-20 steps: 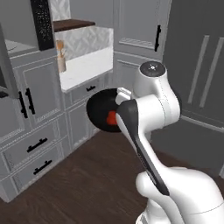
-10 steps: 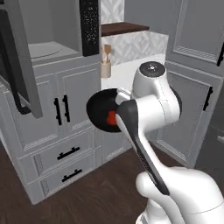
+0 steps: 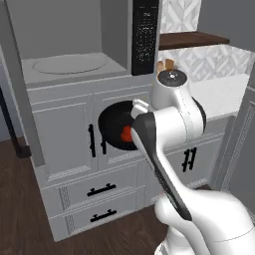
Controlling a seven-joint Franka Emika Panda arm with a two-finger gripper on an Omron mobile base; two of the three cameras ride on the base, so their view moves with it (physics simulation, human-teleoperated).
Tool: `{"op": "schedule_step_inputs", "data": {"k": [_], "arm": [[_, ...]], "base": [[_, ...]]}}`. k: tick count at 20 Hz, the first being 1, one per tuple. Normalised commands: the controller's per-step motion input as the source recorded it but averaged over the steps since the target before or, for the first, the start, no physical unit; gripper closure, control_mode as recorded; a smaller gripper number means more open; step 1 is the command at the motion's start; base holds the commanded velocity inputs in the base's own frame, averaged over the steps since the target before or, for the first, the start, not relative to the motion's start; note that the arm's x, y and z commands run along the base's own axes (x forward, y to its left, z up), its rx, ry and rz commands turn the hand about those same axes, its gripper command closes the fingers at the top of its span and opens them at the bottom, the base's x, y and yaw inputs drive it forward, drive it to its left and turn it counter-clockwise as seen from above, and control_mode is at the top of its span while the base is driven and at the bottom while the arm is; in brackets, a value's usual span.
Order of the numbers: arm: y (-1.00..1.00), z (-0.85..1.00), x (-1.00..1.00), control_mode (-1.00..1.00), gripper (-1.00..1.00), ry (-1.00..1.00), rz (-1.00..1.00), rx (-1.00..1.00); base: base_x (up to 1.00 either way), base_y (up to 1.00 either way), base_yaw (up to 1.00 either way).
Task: Pick the bell pepper from the sink and place it in the bowl. Then pick the bowl and place it in the microwave. Then close the microwave door and press the start button.
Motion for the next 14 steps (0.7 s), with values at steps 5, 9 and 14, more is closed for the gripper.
{"op": "schedule_step_inputs", "data": {"k": [5, 9, 14], "arm": [[0.00, 0.00, 0.00, 1.00, 1.00, 0.00, 0.00, 0.00], [0.00, 0.00, 0.00, 1.00, 1.00, 0.00, 0.00, 0.00], [0.00, 0.00, 0.00, 1.00, 1.00, 0.00, 0.00, 0.00]], "base": [[0.16, -0.05, 0.42], [0.69, -0.31, 0.34], [0.68, -0.28, 0.19]]}}
